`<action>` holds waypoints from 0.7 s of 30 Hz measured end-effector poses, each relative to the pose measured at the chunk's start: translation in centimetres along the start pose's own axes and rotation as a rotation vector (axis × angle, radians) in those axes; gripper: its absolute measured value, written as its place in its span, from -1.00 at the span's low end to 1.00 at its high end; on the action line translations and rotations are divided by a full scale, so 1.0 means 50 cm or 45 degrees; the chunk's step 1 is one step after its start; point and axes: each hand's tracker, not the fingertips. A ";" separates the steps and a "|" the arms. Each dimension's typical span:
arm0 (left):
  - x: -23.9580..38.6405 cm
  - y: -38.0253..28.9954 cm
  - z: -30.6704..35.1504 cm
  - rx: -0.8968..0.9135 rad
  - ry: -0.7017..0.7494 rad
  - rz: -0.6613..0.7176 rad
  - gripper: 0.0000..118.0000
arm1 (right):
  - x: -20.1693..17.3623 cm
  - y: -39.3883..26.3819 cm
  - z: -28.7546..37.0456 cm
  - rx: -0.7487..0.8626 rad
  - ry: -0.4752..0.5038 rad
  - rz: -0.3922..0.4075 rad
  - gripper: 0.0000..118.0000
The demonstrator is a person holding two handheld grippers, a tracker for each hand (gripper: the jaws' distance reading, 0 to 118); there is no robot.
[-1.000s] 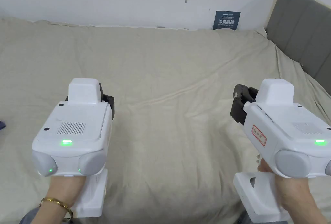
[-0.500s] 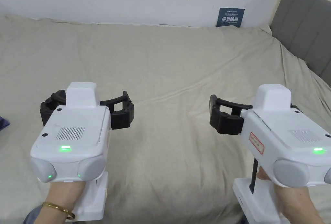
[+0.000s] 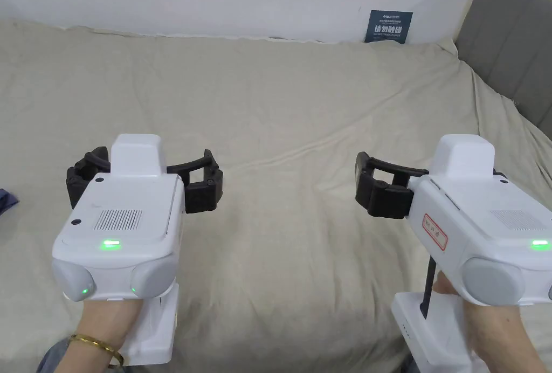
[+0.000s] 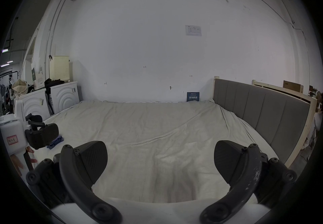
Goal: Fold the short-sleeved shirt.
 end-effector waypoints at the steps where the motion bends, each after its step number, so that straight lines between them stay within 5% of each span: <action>1: 0.001 0.000 0.000 -0.002 -0.001 0.002 1.00 | 0.000 0.001 0.000 0.002 -0.001 0.001 1.00; 21: 0.002 -0.001 0.003 -0.003 0.018 -0.014 1.00 | 0.007 -0.002 0.006 0.023 0.003 -0.023 1.00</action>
